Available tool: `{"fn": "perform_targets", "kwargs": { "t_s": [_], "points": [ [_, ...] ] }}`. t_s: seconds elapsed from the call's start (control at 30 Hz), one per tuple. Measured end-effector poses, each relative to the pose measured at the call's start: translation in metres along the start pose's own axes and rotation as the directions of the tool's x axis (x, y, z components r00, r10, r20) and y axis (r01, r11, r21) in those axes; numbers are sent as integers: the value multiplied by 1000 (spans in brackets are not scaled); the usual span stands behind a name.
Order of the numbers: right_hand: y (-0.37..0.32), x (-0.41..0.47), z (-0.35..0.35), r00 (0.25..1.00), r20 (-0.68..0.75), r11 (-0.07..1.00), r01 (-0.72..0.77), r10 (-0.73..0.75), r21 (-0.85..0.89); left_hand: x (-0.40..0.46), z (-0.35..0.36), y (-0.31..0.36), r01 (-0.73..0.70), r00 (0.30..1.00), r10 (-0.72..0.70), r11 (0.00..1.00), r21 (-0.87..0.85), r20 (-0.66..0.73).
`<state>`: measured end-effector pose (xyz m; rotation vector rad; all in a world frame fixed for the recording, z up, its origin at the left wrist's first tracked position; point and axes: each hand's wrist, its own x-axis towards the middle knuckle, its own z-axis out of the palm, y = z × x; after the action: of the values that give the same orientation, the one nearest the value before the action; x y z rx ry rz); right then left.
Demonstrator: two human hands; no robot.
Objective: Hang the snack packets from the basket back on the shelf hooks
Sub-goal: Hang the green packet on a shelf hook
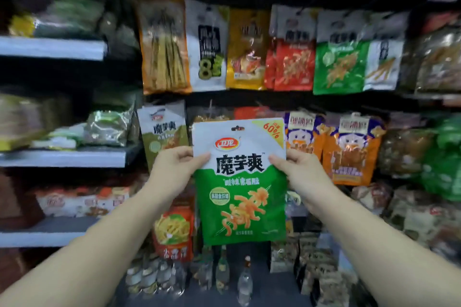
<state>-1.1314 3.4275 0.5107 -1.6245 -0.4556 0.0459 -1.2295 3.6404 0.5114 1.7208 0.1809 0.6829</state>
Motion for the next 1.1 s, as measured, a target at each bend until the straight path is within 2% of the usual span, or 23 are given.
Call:
{"fn": "perform_targets", "kwargs": {
  "t_s": [0.17, 0.37, 0.57, 0.77, 1.1],
  "points": [
    [-134, 6, -16, 998, -54, 999, -18, 16, -44, 35, -17, 127, 69, 996, -69, 998, 4, 51],
    [-208, 4, -23, 993, -115, 999, -30, 25, -37, 53, -33, 199, 30, 999, -33, 996, 89, 35],
    [-213, -7, -41, 983, -184, 997, -33, 21, -66, 55, -19, 210, -46, 994, 35, 994, 103, 106],
    [-208, 1, -88, 963, -267, 997, -51, 35, -51, 75, 36, 211, -69, 975, 41, 990, 124, 218],
    [-183, 94, -226, 962, -272, 996, 7, -30, -84, 128, 197, 224, -126, 987, 117, 989, 74, 110]
  ]
}}
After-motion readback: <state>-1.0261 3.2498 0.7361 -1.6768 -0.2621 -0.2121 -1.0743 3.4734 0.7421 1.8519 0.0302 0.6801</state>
